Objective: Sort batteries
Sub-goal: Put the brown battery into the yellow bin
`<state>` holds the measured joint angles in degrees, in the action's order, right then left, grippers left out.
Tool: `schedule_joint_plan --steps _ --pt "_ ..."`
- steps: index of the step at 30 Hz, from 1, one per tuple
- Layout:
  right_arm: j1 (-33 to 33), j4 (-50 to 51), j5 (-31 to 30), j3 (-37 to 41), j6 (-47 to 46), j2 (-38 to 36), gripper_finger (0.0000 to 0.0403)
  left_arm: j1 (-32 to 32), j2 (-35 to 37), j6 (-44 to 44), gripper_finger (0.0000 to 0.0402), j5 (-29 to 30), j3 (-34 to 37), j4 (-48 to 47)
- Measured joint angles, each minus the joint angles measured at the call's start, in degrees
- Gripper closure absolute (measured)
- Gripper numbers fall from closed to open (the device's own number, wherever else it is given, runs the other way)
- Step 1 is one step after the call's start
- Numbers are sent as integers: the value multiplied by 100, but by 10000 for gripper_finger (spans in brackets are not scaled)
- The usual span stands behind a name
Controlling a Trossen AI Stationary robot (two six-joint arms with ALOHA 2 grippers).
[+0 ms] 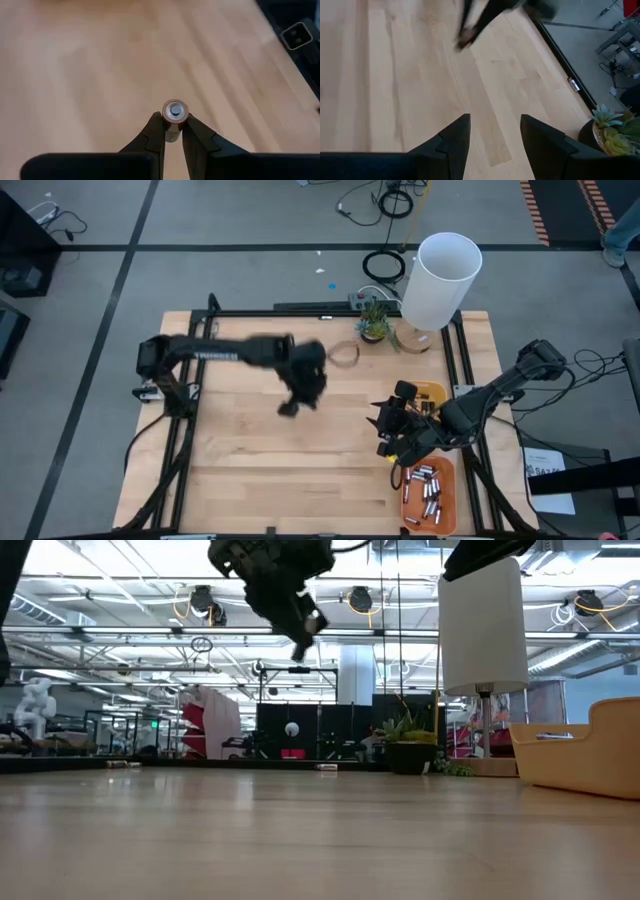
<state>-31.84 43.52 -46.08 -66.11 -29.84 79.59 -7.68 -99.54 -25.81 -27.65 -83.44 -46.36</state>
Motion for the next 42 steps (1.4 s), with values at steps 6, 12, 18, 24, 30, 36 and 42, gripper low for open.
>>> schedule_joint_plan --steps 6,12,18,24,30,36,42 --pt "-186 106 -1 -2 -251 -56 236 972 -281 827 354 -88 1277 3860" --pt "-244 165 -14 -4 -403 -65 236 1634 -1332 1502 354 658 1639 7419" --pt "-240 143 -37 -4 -666 -67 236 1634 -2314 1798 354 1626 955 7843" --pt "-240 115 -27 -4 -859 -69 236 1488 -2889 1718 354 1626 65 7645" --pt "-329 265 -143 -13 -1115 -127 236 1182 -3455 1402 354 1709 -1073 7298" --pt "-416 93 -284 3 -1164 -183 236 878 -4226 1666 354 1806 -2155 7060" --pt "-427 129 -289 2 -1159 -218 236 830 -4602 1909 343 1418 -2776 6274"
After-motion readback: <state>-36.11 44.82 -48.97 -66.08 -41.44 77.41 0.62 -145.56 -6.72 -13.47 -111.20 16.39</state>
